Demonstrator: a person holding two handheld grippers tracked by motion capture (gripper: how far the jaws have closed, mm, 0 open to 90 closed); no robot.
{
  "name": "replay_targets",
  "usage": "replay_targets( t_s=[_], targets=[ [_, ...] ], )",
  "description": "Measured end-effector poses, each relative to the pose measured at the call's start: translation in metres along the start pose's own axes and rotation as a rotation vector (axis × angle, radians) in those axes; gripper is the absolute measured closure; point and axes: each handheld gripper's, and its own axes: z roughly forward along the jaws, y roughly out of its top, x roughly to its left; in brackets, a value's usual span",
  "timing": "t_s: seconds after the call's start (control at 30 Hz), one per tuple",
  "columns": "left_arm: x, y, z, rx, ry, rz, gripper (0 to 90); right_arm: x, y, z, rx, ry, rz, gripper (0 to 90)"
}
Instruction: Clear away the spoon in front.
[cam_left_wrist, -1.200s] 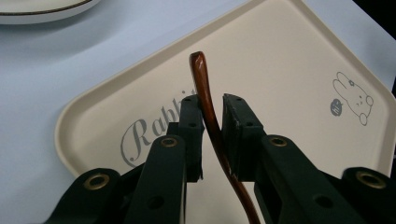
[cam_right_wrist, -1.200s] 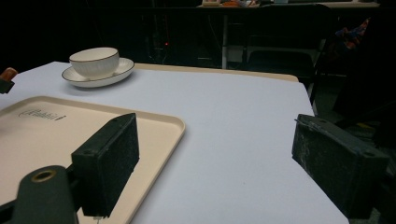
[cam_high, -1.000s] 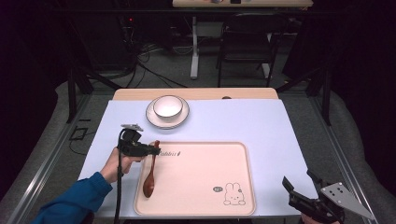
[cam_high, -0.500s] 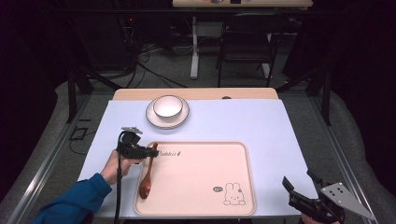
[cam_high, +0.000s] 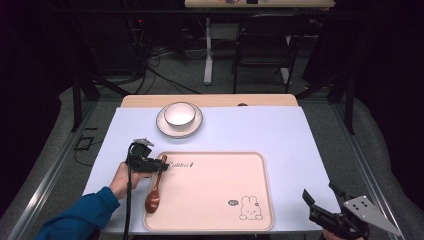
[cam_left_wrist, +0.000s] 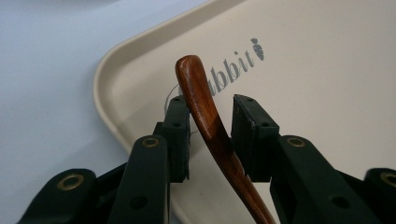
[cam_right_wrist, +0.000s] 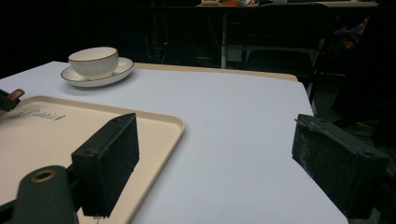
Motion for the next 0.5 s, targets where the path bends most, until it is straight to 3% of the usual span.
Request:
replay_targets(
  t_s=[0.17,0.3,0.37,0.4,0.5],
  targets=[
    [-0.0015,0.0003,0.0005,0.007,0.035,0.019,61.7,0.0,0.0,0.0,0.0,-0.002,0.002,13.8],
    [-0.0036,0.0018,-0.0001,0.01,0.09,0.042,46.7,-0.0001,0.0,0.0001,0.0,-0.002,0.003,13.8],
    [-0.0042,0.0021,-0.0005,0.007,0.099,0.044,44.3,-0.0001,0.0,0.0001,0.0,-0.002,0.003,13.8],
    [-0.0055,0.0028,-0.0019,0.007,0.103,0.056,35.5,0.0,0.0,0.0001,0.001,-0.002,0.003,13.8],
    [-0.0082,0.0043,-0.007,-0.007,0.13,0.075,27.8,-0.0001,0.0,0.0001,0.001,-0.003,0.003,13.8]
  ],
)
